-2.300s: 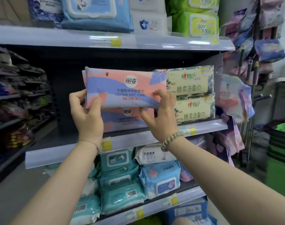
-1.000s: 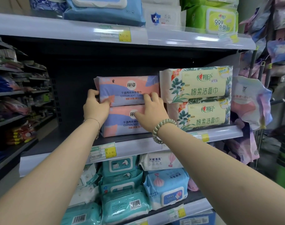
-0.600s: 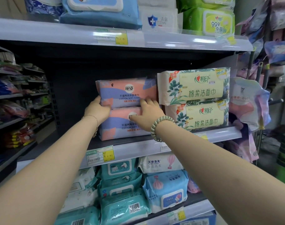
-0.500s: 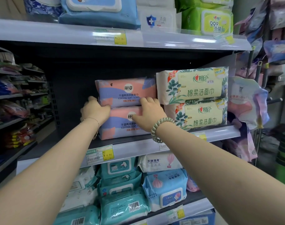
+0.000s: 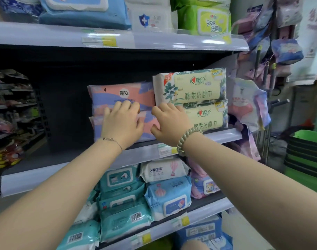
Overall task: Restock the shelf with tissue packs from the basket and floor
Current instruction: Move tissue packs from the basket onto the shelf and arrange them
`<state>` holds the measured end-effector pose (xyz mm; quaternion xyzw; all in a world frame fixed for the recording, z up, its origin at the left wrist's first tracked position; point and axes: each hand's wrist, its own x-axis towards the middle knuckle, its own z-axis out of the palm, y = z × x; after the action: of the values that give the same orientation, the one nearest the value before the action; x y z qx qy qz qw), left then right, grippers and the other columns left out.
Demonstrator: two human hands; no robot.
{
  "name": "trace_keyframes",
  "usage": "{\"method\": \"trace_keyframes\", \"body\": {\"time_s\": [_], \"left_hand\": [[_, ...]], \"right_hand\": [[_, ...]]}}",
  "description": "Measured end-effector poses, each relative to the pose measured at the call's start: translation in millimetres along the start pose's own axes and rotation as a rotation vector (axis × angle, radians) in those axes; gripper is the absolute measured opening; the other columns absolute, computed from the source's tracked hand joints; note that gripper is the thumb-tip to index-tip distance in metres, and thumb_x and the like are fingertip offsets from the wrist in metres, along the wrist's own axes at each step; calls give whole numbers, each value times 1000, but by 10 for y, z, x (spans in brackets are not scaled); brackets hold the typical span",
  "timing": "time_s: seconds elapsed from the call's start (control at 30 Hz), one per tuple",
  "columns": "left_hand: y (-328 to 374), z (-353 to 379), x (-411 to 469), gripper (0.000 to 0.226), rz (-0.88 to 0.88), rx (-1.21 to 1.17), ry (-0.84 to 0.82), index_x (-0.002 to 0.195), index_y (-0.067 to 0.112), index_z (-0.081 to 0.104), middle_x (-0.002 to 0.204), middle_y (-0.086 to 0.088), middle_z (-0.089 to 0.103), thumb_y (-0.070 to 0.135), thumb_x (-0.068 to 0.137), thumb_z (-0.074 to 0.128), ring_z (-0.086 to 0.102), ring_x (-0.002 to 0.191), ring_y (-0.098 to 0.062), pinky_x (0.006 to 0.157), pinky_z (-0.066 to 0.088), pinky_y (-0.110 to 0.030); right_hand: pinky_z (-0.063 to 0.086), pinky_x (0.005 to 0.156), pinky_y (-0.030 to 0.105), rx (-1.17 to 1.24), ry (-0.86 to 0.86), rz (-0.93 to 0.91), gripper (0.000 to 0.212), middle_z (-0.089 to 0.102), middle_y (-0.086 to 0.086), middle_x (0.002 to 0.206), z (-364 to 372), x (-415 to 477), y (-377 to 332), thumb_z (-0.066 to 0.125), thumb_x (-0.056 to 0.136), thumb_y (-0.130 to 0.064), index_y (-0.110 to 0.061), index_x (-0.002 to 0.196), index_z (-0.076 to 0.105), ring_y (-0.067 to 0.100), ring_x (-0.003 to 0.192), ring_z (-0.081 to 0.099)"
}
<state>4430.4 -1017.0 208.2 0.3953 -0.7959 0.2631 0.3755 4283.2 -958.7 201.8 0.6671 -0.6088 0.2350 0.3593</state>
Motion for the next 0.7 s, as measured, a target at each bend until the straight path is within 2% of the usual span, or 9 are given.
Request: {"method": "trace_keyframes", "body": {"time_s": [0.13,0.2,0.27,0.37,0.43,0.53,0.63,0.7], "left_hand": [[350,95,-64,18,216,88,89,82,13,57,77,-6,57,27,72,52,56,77,-30,65,37,-38],[573,139,-81,18,284,71,109,78,14,55,73,-5,55,28,72,46,55,72,-29,62,37,-36],[804,198,-92,20,332,27,113,79,14,55,73,-4,56,30,73,44,55,72,-28,62,38,-35],[1137,316,-112,19,371,-44,69,82,15,58,77,-3,58,29,70,53,57,76,-28,62,39,-36],[1373,417,-129,22,379,-91,33,87,16,60,80,-2,59,28,69,61,58,80,-28,66,40,-37],[1718,569,-158,24,396,-142,-24,90,17,60,84,-2,60,31,70,61,57,85,-27,72,42,-40],[2065,706,-201,23,429,-180,-98,82,16,58,78,-4,58,30,67,67,57,78,-28,65,40,-38],[2292,795,-235,23,469,-196,-118,79,17,56,76,-2,58,29,65,70,57,74,-28,62,35,-35]], "right_hand": [[42,72,39,-94,8,23,27,59,8,92,-47,-247,236,59,74,-31,-10,91,57,30,85,55],[44,67,39,-128,10,53,27,60,8,85,-65,-396,373,63,71,-32,-10,86,59,30,77,56],[41,67,38,-155,-26,74,26,59,7,84,-71,-548,535,61,73,-33,-11,88,58,29,77,56],[37,71,38,-164,-86,119,24,57,7,89,-92,-779,774,59,74,-30,-12,90,55,30,84,54],[37,72,38,-171,-118,153,25,57,6,90,-110,-954,943,58,73,-29,-11,91,56,30,86,53],[39,73,39,-186,-151,204,26,58,6,93,-110,-1219,1193,57,73,-30,-12,92,57,29,87,53],[40,68,36,-220,-204,266,24,57,6,84,-88,-1507,1440,62,70,-32,-13,84,56,29,80,55],[40,71,37,-243,-261,316,24,57,4,88,-64,-1705,1598,60,73,-33,-14,87,55,29,83,54]]}}
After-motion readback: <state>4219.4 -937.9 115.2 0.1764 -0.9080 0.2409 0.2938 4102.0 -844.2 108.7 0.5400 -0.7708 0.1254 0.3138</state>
